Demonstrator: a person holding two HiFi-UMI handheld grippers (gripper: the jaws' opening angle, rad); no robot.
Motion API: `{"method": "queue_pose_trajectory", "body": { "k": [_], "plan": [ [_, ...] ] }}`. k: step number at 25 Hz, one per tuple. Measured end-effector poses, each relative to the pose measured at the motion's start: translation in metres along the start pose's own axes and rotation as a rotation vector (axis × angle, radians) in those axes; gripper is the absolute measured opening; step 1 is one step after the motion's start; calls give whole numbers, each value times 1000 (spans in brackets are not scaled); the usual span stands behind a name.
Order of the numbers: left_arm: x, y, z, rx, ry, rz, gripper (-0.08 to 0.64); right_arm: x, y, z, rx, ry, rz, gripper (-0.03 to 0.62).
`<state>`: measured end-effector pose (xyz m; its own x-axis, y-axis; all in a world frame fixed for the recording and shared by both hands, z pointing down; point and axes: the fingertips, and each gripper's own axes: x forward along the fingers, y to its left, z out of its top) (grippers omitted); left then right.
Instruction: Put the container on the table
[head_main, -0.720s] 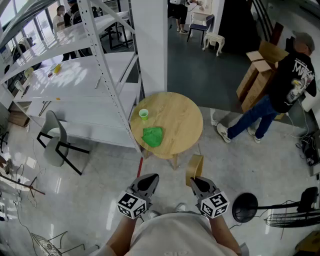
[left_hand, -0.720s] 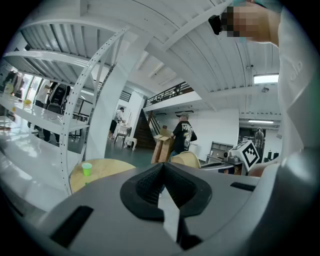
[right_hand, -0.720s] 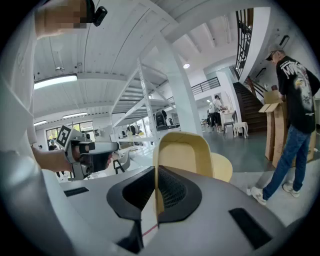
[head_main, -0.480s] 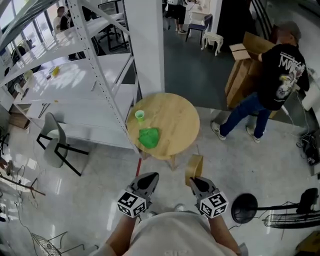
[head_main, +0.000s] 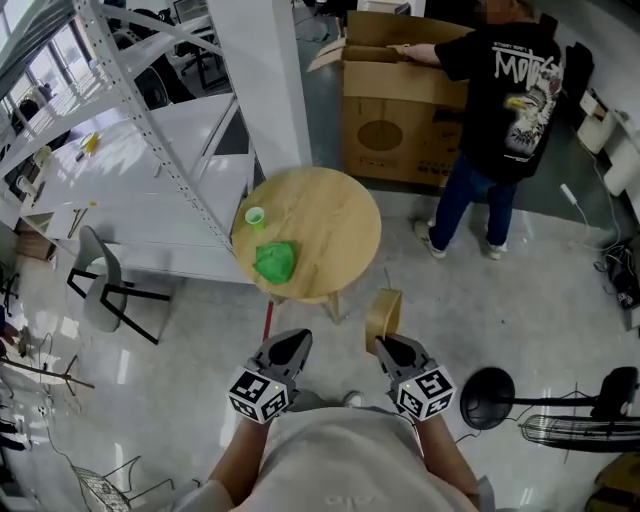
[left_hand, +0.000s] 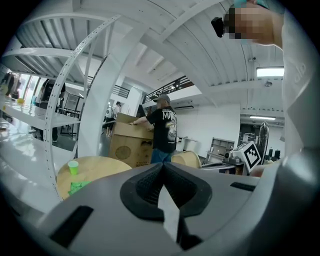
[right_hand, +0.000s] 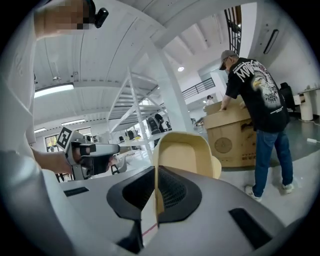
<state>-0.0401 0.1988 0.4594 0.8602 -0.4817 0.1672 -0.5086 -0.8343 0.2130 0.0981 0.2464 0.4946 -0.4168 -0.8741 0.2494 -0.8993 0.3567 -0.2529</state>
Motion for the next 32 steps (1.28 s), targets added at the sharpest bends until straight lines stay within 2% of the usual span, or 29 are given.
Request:
{"method": "queue_pose_trajectory", "body": {
  "k": [5,10,20,26,32],
  "plan": [
    [29,7,-13,-20,48,-16,17,5,-30,-7,48,13,-31,43],
    [64,36,-14,-41,61,-46,17,25,-55,-13,80,42,-72,42],
    [128,152,15,-58,81,-117,17,134,-98,16,88,100,-158,43],
    [141,225,25,-65,106,-147,17,209,-126,17,107,178,-226,43],
    [143,267,23,-89,129,-138,17,261,-154,4,120,268,-252,43]
  ]
}}
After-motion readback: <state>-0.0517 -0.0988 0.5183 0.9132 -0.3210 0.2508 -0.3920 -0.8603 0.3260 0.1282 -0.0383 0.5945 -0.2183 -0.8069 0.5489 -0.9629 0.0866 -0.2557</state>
